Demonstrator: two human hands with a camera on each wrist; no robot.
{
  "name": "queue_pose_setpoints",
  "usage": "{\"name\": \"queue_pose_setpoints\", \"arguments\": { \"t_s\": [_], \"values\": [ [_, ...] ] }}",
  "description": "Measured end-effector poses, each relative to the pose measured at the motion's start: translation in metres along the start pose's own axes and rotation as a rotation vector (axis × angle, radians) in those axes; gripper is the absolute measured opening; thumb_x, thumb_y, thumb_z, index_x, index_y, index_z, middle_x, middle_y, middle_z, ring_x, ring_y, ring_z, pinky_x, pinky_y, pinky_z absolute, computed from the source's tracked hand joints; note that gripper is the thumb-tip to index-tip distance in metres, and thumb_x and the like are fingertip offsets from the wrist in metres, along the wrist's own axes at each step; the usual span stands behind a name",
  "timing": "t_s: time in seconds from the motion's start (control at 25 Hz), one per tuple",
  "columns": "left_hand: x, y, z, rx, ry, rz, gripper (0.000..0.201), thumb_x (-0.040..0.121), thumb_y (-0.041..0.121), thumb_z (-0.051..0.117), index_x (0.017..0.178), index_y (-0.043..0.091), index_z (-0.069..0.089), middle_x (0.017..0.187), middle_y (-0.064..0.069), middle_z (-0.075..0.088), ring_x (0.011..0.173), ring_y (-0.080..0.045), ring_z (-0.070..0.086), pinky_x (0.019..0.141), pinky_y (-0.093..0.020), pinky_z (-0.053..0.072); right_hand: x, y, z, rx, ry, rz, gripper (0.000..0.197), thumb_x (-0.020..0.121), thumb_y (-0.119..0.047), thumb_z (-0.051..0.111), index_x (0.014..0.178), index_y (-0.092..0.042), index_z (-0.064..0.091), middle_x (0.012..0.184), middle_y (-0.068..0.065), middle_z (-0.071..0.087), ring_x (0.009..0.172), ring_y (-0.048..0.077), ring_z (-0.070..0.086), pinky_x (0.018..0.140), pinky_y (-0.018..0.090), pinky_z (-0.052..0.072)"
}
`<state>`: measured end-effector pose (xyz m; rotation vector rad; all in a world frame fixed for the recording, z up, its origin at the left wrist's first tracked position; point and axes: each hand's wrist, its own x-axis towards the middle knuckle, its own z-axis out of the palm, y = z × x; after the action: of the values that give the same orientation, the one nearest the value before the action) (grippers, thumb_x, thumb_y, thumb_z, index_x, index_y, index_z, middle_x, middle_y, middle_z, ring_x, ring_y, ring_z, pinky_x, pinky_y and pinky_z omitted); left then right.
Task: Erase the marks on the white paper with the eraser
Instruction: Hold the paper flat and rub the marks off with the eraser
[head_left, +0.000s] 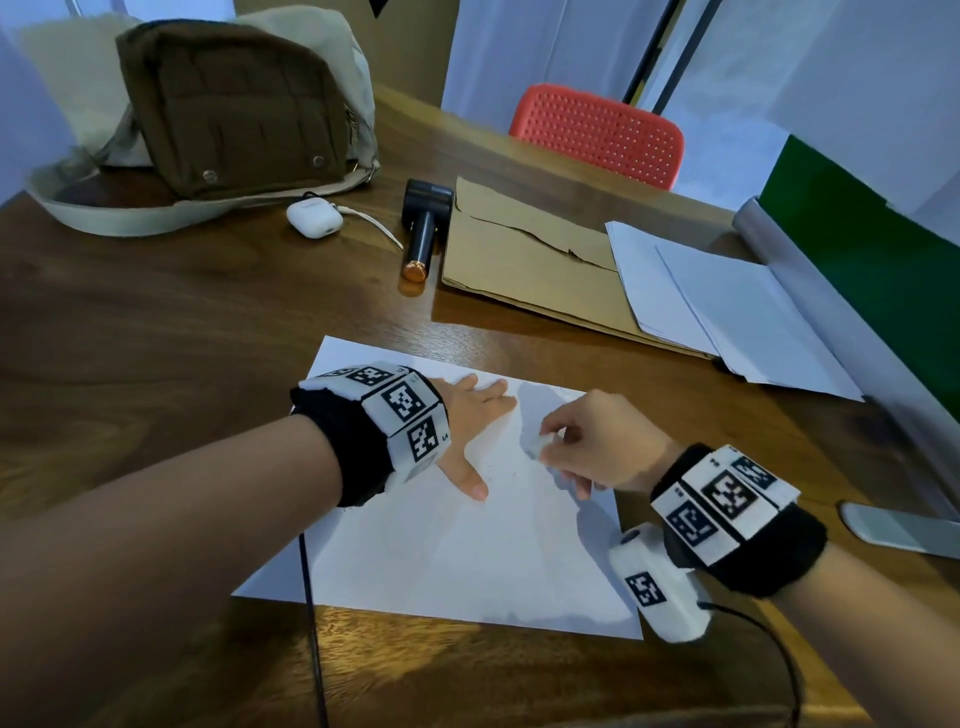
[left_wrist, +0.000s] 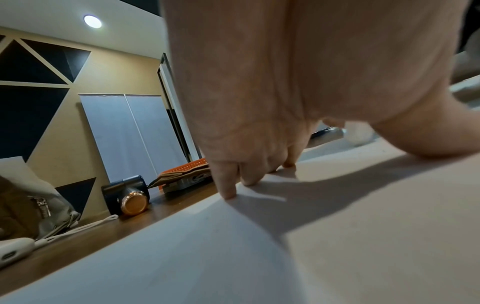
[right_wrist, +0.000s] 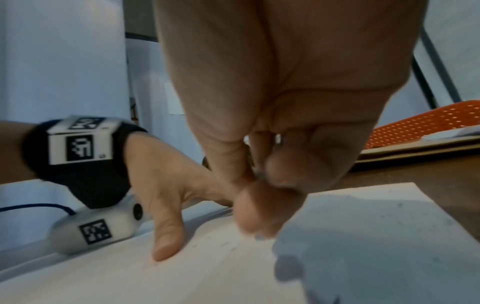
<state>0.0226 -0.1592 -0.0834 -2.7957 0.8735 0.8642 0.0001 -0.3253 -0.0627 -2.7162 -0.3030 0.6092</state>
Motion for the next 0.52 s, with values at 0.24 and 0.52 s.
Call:
{"name": "queue_pose_setpoints", "arguments": {
  "t_s": [0.24,0.52],
  "values": [
    [-0.003,0.001,-0.004,-0.004,-0.05,0.004,0.104,0.084,0.052,0.06,0.15,0.019,-0.014,0.158,-0.001,-0.019,0.147,-0.026,-0.012,0.119,-0.047,0.008,0.012,0.007,-0.011,-0.02,-0.061,-0.043,0.025,0.089,-0.016,0.051,0.071,-0.007,0.064,0.058,0.007,0.062,0.043,0.01,0.053,0.046,0.012,0.043],
    [0.002,0.005,-0.006,0.039,-0.067,0.007,0.106,0.082,0.05,0.062,0.15,0.021,-0.014,0.158,-0.007,-0.017,0.146,-0.034,-0.009,0.117,-0.047,0.006,-0.002,0.01,0.006,-0.079,-0.19,-0.262,0.019,0.086,-0.015,0.06,0.099,-0.012,0.074,0.055,-0.014,0.063,0.049,-0.004,0.049,0.054,0.003,0.037]
  ]
}}
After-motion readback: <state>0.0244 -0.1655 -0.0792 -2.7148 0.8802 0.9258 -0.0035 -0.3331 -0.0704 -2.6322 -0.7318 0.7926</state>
